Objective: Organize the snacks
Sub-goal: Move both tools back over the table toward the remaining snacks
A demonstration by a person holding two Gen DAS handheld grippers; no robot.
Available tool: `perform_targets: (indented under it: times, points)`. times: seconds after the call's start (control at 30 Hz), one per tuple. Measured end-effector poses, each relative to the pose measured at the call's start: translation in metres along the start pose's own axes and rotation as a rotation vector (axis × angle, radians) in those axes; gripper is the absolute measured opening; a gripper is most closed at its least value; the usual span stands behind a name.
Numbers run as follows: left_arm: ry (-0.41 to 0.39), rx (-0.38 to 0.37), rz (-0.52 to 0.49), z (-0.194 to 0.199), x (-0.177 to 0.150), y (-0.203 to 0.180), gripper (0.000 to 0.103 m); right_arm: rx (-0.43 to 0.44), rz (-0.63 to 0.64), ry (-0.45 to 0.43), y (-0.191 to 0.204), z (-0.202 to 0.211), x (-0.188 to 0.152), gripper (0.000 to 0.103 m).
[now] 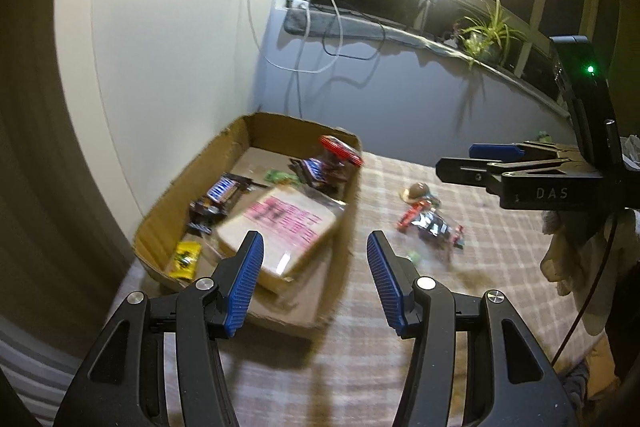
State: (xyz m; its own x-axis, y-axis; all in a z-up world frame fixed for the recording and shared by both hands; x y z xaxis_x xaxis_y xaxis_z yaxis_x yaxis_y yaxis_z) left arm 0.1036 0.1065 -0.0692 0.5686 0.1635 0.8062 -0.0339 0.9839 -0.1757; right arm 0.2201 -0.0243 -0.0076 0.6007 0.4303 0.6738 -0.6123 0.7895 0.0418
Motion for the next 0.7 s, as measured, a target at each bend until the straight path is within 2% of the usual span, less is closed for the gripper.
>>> perform_targets:
  times: [0.2, 0.37, 0.7]
  points:
    - [0.043, -0.050, -0.028, -0.004, -0.018, -0.027, 0.053, -0.079, -0.027, 0.022, -0.030, 0.017, -0.028, 0.081]
    - [0.089, -0.086, -0.055, -0.012, -0.033, -0.049, 0.053, -0.102, -0.044, 0.055, -0.049, 0.022, -0.054, 0.081]
    - [0.198, -0.138, -0.084, -0.041, -0.062, -0.083, 0.053, -0.052, -0.058, 0.115, -0.069, 0.008, -0.084, 0.081]
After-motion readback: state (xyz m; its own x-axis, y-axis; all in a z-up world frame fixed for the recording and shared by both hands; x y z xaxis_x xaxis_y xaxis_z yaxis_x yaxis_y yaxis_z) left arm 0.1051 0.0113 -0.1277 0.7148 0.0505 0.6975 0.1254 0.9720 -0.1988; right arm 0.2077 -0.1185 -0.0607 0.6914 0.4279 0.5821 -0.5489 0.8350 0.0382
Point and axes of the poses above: each gripper's, at about its wrist camera, not at the fingertips, and z roughly against the way its jaws point, y to its left, x to its top, the point moved 4 cm from there along -z, roughly the way its jaws point, and after that the axes turned 5 degrees about -y, right-handed, at the moved point
